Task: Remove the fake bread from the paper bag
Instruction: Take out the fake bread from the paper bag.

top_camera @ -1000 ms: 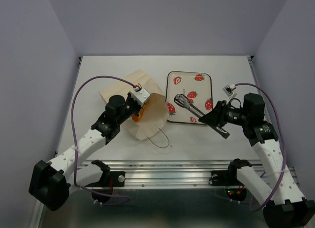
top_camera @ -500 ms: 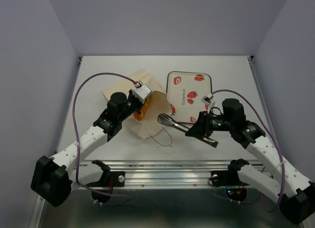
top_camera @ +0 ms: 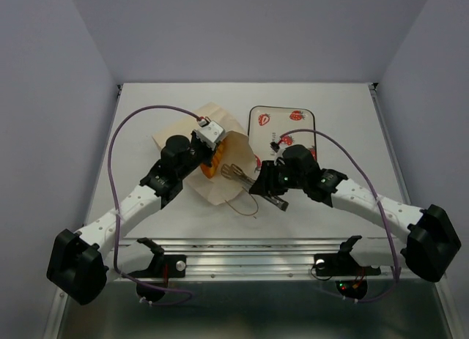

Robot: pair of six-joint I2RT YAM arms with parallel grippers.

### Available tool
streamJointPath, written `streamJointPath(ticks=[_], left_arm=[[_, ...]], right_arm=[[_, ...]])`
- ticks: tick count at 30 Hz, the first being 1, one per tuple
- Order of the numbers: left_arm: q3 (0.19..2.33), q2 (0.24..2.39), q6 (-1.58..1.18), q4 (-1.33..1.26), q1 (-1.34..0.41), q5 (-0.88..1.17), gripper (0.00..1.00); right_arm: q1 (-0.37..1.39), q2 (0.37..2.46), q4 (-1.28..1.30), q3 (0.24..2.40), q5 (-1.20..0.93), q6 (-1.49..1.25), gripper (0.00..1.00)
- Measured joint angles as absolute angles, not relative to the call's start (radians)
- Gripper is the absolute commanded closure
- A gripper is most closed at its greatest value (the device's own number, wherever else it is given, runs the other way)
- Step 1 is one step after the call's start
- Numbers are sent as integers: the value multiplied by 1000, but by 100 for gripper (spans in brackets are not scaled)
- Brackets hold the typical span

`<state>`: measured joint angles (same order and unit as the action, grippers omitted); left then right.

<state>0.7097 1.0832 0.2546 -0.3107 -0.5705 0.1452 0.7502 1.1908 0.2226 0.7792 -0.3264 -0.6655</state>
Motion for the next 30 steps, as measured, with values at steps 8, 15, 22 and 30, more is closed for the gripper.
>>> streamJointPath(ticks=[8,15,22,30], left_arm=[[715,1085,239,-311,-576,118,100],[715,1091,233,-315,-577,111,100],[721,1103,228,-318,-582,97,100],[721,1104,224,-318,-582,96,100]], right_arm=[[755,1351,126,869,-172,-713,46],[755,1449,84,934,-146,-739,42],[756,1522,74,975,-141,-774,40],[773,1580,59,987,-138,-813,41]])
